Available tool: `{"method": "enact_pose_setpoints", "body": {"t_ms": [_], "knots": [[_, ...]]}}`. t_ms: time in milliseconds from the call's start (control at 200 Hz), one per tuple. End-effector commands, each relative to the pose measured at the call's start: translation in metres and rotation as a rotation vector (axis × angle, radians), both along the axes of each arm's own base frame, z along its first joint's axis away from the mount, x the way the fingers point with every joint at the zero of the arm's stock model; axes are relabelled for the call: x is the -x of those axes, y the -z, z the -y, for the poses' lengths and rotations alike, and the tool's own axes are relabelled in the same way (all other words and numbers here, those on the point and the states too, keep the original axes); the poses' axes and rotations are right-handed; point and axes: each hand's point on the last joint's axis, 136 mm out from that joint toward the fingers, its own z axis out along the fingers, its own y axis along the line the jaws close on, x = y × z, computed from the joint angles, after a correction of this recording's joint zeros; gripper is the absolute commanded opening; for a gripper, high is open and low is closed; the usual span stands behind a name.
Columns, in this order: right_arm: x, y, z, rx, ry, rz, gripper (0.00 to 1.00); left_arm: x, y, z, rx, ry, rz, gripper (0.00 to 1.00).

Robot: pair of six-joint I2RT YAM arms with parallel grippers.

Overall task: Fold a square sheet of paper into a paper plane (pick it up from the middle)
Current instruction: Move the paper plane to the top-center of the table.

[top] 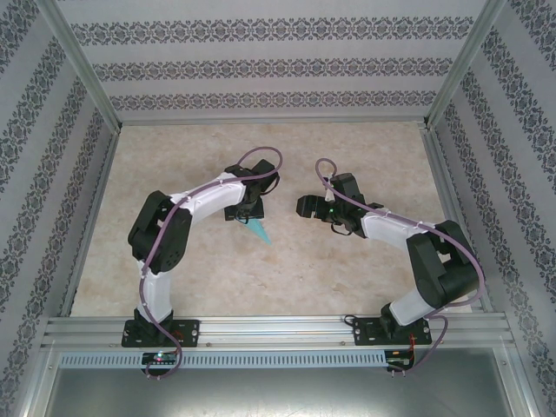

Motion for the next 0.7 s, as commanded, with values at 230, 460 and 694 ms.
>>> {"method": "enact_pose_setpoints", "body": {"t_ms": [230,460,694], "knots": [[-0.004,-0.002,-0.005,-0.011,-0.009,-0.015,0.87,0.003,0.0,0.008,0.044,-0.008,0.01,0.62],[-0.004,-0.001,-0.005,-0.007,-0.006,-0.022,0.86,0.005,-0.004,0.002,0.04,-0.044,0.028,0.51],[-0.004,0.0,-0.005,-0.005,-0.004,-0.024,0.86,0.006,-0.005,-0.004,0.053,-0.102,0.06,0.38]]}}
